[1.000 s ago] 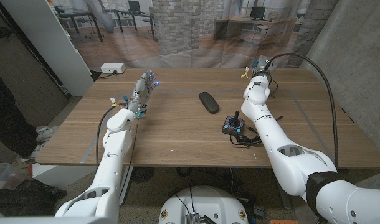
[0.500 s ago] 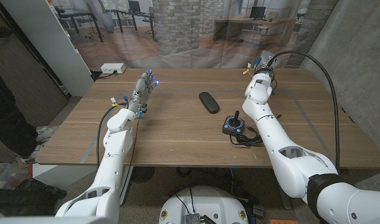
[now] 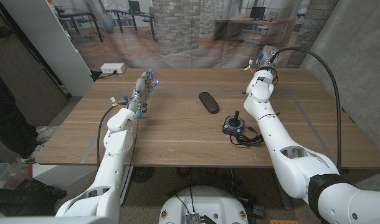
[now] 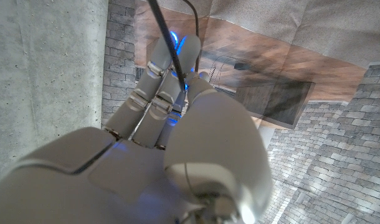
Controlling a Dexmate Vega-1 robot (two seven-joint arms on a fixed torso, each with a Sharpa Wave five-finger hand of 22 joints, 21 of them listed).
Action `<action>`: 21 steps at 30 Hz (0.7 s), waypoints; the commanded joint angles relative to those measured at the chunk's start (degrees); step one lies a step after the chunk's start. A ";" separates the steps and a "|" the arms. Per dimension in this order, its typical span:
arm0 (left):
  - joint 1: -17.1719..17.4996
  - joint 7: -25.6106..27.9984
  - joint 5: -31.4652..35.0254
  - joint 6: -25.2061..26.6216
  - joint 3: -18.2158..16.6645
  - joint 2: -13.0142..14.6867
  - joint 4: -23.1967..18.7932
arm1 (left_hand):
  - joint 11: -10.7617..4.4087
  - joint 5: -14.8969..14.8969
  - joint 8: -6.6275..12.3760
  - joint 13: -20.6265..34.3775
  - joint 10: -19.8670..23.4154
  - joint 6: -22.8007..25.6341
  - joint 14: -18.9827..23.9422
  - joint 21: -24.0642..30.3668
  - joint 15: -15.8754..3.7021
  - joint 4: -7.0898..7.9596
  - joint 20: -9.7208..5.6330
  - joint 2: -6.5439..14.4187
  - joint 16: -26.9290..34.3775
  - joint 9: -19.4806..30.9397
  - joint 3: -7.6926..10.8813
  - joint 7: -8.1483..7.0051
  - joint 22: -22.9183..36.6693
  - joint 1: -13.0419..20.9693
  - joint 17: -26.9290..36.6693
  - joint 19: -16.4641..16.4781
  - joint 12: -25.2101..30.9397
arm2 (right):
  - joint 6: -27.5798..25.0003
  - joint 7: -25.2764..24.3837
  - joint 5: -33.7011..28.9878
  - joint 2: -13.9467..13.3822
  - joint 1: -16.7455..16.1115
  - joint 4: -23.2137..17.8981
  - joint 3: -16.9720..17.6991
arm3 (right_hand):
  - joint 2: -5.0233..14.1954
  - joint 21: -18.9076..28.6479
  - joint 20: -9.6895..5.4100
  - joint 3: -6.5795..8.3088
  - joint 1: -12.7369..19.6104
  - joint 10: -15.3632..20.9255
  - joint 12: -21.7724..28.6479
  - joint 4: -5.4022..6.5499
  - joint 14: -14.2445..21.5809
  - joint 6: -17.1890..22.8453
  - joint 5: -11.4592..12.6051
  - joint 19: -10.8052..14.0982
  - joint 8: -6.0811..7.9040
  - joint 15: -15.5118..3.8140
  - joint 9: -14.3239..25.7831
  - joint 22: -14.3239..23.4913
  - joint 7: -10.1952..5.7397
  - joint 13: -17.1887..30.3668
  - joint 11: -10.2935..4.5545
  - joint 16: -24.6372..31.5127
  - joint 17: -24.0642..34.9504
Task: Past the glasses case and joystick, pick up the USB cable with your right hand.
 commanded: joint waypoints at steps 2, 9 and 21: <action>0.24 -0.03 -0.09 -0.18 0.12 -0.26 -0.52 | 0.26 -0.03 0.21 0.29 0.18 0.13 0.02 -0.11 0.21 -0.06 -0.01 0.98 0.27 0.15 -0.01 -0.18 0.21 -0.63 0.21 0.09 0.27 | 1.23 -0.81 0.34 -0.57 -1.05 -2.98 0.47 | 0.23 0.71 -5.24 0.39 0.14 1.95 4.57 0.18 -0.19 0.68 0.24 -0.69 -0.15 -0.06 0.36 0.30 -0.28 0.50 -0.85 -0.11 0.51; 0.92 0.11 -0.23 0.02 -0.01 -0.38 -1.49 | 0.22 -0.02 0.21 0.29 0.14 0.13 0.04 -0.18 0.23 -0.07 0.01 1.03 0.27 0.15 0.00 -0.15 0.21 -0.62 0.21 0.09 0.25 | 1.84 -1.14 0.20 -1.14 -2.09 -5.23 0.59 | 0.19 1.21 -5.25 0.37 0.15 1.90 4.60 0.21 -0.21 0.77 0.28 -0.95 -0.25 -0.05 0.45 0.33 -0.35 0.72 -0.72 -0.15 0.91; 1.85 -0.58 -0.74 0.22 -0.20 -0.23 -2.49 | 0.24 -0.01 0.22 0.29 0.21 0.16 0.05 -0.27 0.20 -0.08 -0.03 1.08 0.26 0.15 0.03 -0.14 0.21 -0.61 0.20 0.12 0.27 | 2.02 -0.93 -0.26 -1.80 -4.26 -9.87 0.86 | 0.14 2.00 -5.25 0.31 0.15 1.85 4.53 0.26 -0.22 0.95 0.35 -1.40 -0.36 -0.04 0.63 0.36 -0.36 0.85 -0.82 -0.20 1.56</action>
